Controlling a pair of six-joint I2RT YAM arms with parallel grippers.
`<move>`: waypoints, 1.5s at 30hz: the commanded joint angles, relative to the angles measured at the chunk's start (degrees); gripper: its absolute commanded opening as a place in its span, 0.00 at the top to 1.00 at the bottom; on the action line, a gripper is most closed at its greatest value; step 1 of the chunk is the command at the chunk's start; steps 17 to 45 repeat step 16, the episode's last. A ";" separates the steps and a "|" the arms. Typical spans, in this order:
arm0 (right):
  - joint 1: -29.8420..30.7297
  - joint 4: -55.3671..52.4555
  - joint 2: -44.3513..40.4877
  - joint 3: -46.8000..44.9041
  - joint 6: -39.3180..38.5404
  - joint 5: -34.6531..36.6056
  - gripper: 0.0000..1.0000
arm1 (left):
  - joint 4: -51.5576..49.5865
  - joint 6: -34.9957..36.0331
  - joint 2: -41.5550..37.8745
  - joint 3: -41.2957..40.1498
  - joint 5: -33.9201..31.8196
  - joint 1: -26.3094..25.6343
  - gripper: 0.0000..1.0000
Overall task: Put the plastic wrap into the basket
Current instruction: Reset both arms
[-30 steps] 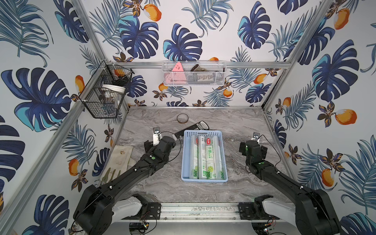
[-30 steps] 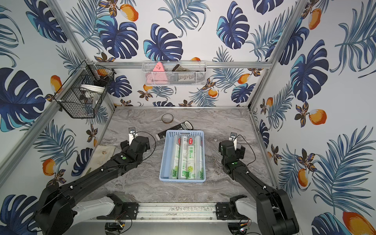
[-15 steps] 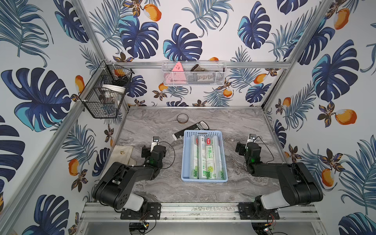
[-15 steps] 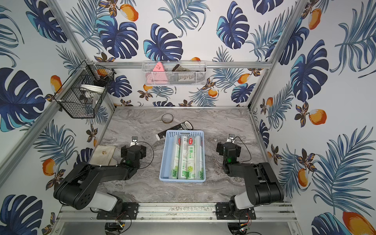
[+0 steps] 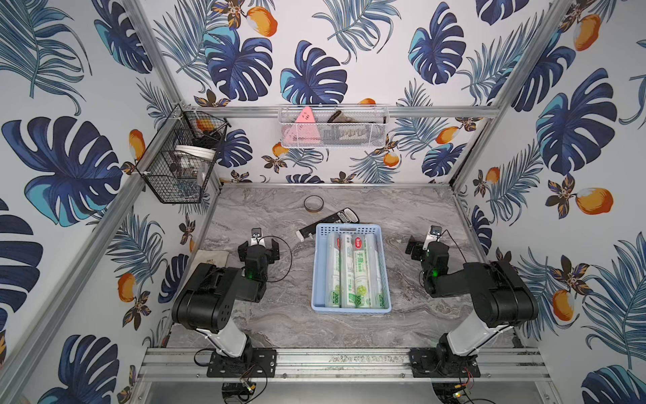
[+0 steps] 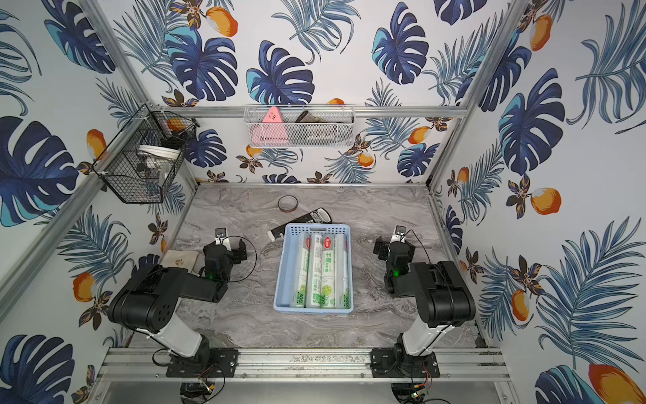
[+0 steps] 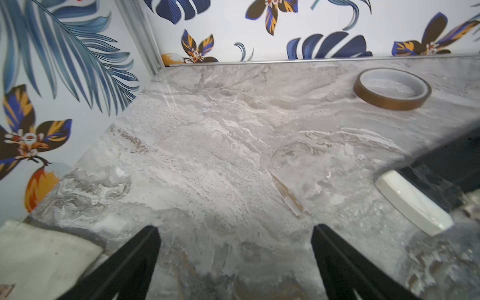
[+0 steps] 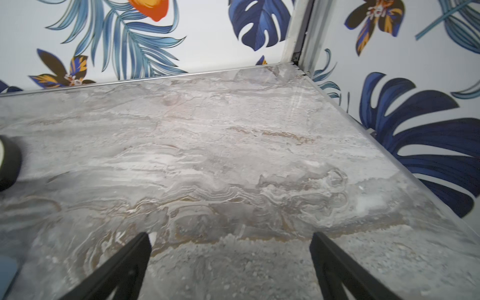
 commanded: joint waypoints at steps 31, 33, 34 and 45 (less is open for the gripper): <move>-0.08 -2.00 -0.05 0.16 1.35 -0.03 0.00 | -0.26 -0.53 -0.02 0.34 2.07 -0.45 0.01; -0.08 -2.00 -0.05 0.16 1.35 -0.03 0.00 | -0.26 -0.53 -0.02 0.34 2.07 -0.45 0.01; -0.08 -2.00 -0.05 0.16 1.35 -0.03 0.00 | -0.26 -0.53 -0.02 0.34 2.07 -0.45 0.01; -0.08 -2.00 -0.05 0.16 1.35 -0.03 0.00 | -0.26 -0.53 -0.02 0.34 2.07 -0.45 0.01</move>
